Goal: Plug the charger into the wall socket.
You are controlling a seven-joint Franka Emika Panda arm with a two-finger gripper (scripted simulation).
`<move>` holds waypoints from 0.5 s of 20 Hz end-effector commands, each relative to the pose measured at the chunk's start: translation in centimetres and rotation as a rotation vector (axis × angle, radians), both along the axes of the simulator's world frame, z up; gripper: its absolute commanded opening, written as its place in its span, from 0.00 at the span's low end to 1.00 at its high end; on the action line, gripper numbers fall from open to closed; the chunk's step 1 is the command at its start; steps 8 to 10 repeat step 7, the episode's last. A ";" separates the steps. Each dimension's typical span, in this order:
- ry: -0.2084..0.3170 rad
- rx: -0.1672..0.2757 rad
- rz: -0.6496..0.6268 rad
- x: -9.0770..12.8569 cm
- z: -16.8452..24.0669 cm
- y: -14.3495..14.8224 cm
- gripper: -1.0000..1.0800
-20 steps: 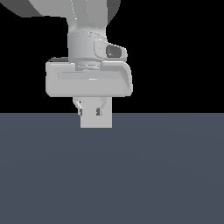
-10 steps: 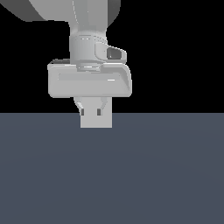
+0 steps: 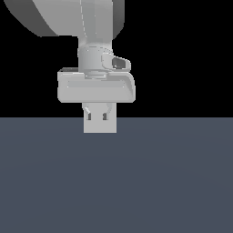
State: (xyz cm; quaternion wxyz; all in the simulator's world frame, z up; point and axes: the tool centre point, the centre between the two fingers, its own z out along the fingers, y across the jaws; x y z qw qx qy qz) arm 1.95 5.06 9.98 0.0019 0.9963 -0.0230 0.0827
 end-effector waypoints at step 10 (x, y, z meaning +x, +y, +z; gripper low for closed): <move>0.000 0.000 0.000 1.0 0.0 0.0 0.00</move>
